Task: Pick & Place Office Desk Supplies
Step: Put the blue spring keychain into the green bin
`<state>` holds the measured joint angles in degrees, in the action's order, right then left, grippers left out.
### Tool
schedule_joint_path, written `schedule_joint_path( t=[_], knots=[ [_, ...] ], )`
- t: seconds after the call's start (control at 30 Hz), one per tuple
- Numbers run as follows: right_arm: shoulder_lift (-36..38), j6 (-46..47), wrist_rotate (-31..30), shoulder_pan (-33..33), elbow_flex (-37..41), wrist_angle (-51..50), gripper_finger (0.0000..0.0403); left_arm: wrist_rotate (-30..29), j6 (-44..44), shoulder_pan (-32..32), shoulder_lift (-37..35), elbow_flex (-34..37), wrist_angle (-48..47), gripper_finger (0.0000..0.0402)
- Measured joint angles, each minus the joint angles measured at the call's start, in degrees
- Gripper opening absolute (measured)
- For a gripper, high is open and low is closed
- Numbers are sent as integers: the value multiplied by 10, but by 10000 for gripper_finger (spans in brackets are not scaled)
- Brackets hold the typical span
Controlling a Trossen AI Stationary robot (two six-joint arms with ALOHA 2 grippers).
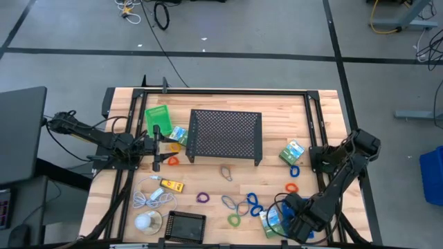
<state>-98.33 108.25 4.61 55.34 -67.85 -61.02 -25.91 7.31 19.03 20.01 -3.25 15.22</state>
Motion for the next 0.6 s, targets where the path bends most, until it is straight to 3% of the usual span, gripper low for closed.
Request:
schedule_joint_path(
  t=[0.13, 0.4, 0.6],
  knots=[
    [14, 24, -35, 4, 0, -39, 261, 0, 0, 0, 0, 0, 0, 224],
    [36, 34, -164, 0, -1, -122, 261, 0, 0, 0, 0, 0, 3, 224],
    [36, -15, -177, -26, -1, -227, 257, 3, 1, 0, 0, 0, 12, 224]
  ],
)
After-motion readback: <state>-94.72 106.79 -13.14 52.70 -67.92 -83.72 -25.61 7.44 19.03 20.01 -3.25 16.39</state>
